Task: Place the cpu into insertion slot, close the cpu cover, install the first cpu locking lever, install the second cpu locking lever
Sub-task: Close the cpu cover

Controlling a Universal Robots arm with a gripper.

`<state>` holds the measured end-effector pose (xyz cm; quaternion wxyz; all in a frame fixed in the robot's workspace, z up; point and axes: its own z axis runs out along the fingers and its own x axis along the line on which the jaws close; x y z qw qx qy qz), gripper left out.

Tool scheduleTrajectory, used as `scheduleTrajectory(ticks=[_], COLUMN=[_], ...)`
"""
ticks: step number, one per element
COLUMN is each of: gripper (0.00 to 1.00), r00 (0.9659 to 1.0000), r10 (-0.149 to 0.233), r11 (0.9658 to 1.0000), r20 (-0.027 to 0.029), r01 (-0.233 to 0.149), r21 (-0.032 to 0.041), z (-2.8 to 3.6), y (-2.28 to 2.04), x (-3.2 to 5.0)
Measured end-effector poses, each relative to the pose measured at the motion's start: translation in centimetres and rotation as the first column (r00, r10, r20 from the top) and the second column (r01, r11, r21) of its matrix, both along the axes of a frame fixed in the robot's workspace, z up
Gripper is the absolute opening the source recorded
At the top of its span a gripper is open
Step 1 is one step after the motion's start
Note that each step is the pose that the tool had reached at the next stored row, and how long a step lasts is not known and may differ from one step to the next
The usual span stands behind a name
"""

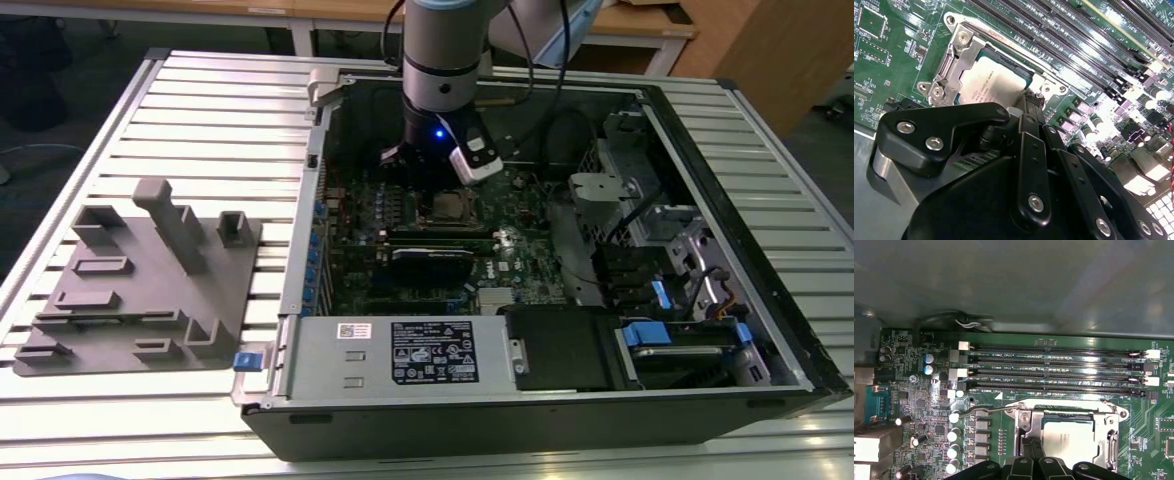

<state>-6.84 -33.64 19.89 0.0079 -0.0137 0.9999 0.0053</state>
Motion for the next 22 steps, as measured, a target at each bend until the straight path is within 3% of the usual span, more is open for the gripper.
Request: scheduleTrajectory(ticks=[6, 14, 22], gripper=[0.11, 0.11, 0.11], r00=[1.0, 1.0, 1.0], r10=[0.0, 0.0, 0.0], r11=[1.0, 1.0, 1.0], r20=[0.0001, 0.0, 0.0], r01=[0.0, 0.0, 0.0], r21=[0.0001, 0.0, 0.0], z=[0.49, 1.82, 2.25], y=[0.0, 0.0, 0.0], x=[0.0, 0.0, 0.0])
